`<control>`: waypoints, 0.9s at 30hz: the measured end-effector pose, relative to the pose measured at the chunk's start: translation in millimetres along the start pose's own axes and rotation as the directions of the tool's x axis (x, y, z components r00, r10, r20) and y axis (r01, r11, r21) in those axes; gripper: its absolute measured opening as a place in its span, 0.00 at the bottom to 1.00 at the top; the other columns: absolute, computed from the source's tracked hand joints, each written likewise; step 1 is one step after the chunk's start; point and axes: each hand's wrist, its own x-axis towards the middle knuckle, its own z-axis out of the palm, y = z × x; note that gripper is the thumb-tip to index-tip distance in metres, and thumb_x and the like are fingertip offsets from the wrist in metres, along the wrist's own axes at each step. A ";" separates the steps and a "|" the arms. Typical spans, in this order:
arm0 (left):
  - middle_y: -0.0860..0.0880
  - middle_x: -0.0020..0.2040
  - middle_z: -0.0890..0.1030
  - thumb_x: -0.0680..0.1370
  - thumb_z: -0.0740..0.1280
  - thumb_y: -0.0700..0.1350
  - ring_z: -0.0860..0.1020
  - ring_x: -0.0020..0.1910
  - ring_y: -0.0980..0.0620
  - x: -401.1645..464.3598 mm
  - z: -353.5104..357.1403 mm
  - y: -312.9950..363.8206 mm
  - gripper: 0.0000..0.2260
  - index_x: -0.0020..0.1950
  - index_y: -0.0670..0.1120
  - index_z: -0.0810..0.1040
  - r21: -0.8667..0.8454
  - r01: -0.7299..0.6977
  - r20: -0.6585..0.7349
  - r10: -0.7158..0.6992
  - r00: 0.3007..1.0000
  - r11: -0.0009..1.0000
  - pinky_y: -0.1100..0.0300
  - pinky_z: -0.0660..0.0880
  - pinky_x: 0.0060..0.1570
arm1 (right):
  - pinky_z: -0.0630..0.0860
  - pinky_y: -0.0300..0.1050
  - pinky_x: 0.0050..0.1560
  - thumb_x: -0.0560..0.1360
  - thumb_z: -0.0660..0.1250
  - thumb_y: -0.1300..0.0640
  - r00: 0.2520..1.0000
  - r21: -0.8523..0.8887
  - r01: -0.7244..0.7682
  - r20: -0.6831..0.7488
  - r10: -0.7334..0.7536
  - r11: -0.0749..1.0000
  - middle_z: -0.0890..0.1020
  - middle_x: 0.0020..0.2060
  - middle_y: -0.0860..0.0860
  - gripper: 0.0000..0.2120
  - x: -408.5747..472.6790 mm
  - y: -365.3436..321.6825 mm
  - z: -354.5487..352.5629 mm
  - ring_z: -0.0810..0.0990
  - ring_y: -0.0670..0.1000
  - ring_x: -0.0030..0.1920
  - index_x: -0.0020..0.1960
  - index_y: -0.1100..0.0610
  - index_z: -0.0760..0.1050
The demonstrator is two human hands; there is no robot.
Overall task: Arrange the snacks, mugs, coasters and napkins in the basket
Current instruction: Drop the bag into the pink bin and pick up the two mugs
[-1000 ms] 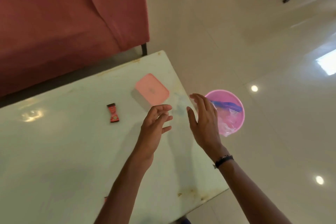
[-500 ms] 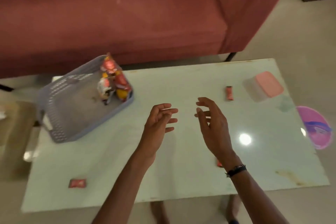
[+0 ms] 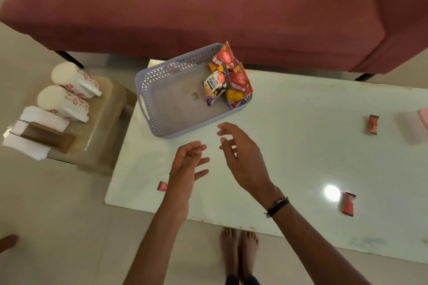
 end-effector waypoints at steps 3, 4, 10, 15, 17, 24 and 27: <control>0.48 0.60 0.79 0.80 0.59 0.43 0.80 0.54 0.51 2.3 -26.0 5.2 0.11 0.61 0.44 0.73 -0.031 -0.012 -0.039 0.010 0.999 0.999 0.57 0.78 0.50 | 0.80 0.45 0.50 0.80 0.58 0.56 0.998 0.004 -0.006 0.060 0.005 1.000 0.79 0.58 0.45 0.15 5.2 -15.9 12.7 0.81 0.44 0.48 0.67 0.51 0.68; 0.48 0.59 0.79 0.80 0.59 0.43 0.80 0.54 0.51 4.6 -33.3 7.0 0.11 0.61 0.44 0.73 -0.044 -0.016 -0.051 0.014 0.999 0.999 0.58 0.78 0.49 | 0.80 0.45 0.51 0.80 0.58 0.57 0.997 0.012 -0.006 0.078 0.005 1.000 0.79 0.58 0.46 0.15 8.5 -20.6 16.3 0.81 0.45 0.48 0.66 0.51 0.68; 0.49 0.57 0.81 0.80 0.60 0.44 0.80 0.55 0.48 15.4 -73.9 18.5 0.07 0.55 0.48 0.75 -0.226 -0.003 -0.097 -0.020 0.995 0.974 0.56 0.77 0.47 | 0.80 0.43 0.49 0.80 0.59 0.57 0.982 0.088 -0.044 0.187 0.027 0.995 0.79 0.55 0.45 0.13 27.8 -50.2 43.0 0.81 0.44 0.46 0.64 0.52 0.69; 0.47 0.58 0.80 0.79 0.60 0.44 0.79 0.55 0.48 43.9 -127.3 24.3 0.09 0.58 0.45 0.74 -0.286 0.003 -0.176 -0.056 0.983 0.958 0.56 0.76 0.46 | 0.80 0.41 0.48 0.80 0.59 0.57 0.972 0.091 -0.056 0.233 0.034 0.994 0.78 0.53 0.41 0.11 53.9 -72.9 94.4 0.81 0.43 0.46 0.62 0.50 0.70; 0.47 0.57 0.80 0.79 0.61 0.44 0.79 0.55 0.48 62.7 -153.7 26.0 0.09 0.57 0.45 0.74 -0.331 0.006 -0.222 -0.084 0.971 0.944 0.56 0.76 0.47 | 0.79 0.39 0.48 0.79 0.59 0.57 0.970 0.109 -0.064 0.242 0.036 0.992 0.79 0.53 0.41 0.11 68.6 -80.9 126.7 0.81 0.43 0.46 0.60 0.50 0.72; 0.48 0.59 0.75 0.78 0.63 0.41 0.76 0.54 0.51 145.1 -238.0 29.1 0.13 0.62 0.44 0.70 -0.365 -0.024 -0.453 -0.156 0.878 0.931 0.57 0.75 0.51 | 0.78 0.46 0.51 0.78 0.59 0.60 0.968 0.129 -0.069 0.248 0.035 0.989 0.80 0.53 0.47 0.09 148.3 -108.0 261.4 0.81 0.48 0.49 0.55 0.53 0.76; 0.50 0.62 0.72 0.77 0.64 0.39 0.73 0.58 0.51 180.4 -265.4 33.3 0.18 0.66 0.45 0.68 -0.327 -0.024 -0.512 -0.155 0.845 0.945 0.55 0.73 0.56 | 0.76 0.42 0.54 0.79 0.58 0.60 0.976 0.076 -0.061 0.215 0.044 0.995 0.78 0.57 0.50 0.12 192.1 -121.6 307.4 0.78 0.49 0.55 0.61 0.55 0.72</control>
